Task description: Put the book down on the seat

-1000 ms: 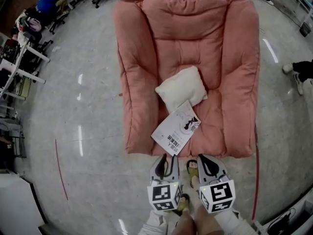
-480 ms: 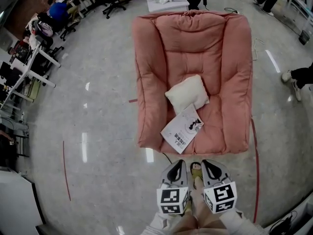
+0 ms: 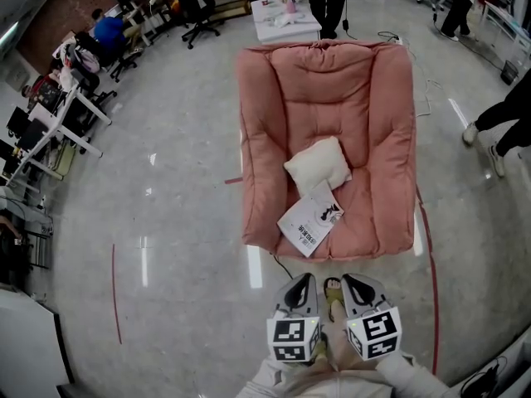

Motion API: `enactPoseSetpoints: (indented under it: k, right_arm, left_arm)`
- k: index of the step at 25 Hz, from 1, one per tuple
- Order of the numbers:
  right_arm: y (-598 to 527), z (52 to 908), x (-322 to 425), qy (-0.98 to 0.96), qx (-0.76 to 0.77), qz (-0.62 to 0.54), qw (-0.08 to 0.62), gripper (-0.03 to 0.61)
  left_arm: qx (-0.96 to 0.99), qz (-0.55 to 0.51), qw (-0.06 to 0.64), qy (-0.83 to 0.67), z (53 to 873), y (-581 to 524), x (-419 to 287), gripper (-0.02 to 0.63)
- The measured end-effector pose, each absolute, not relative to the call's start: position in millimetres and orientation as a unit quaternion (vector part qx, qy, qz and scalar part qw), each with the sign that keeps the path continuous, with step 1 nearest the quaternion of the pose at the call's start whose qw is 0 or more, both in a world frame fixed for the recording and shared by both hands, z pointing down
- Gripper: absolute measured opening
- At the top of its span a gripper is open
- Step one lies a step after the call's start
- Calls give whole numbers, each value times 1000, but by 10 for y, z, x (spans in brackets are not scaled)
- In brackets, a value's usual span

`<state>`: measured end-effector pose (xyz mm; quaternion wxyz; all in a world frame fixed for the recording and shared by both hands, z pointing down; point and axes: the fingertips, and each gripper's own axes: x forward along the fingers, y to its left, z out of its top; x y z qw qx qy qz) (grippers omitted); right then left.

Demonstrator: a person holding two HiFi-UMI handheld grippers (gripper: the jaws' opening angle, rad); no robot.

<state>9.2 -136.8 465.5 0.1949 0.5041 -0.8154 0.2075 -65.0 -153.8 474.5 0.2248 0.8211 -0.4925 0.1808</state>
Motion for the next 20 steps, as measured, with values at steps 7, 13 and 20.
enactPoseSetpoints:
  k: [7, 13, 20]
  right_arm:
    - [-1205, 4531, 86, -817, 505, 193, 199, 5]
    - [-1184, 4439, 67, -821, 505, 184, 191, 6]
    - [-1154, 4350, 42, -824, 505, 177, 188, 5]
  left_arm:
    - [828, 174, 212, -490, 4570, -1338, -665, 5]
    - [832, 169, 202, -489, 4498, -1271, -629, 5]
    - [833, 168, 193, -490, 4403, -1254, -631, 5]
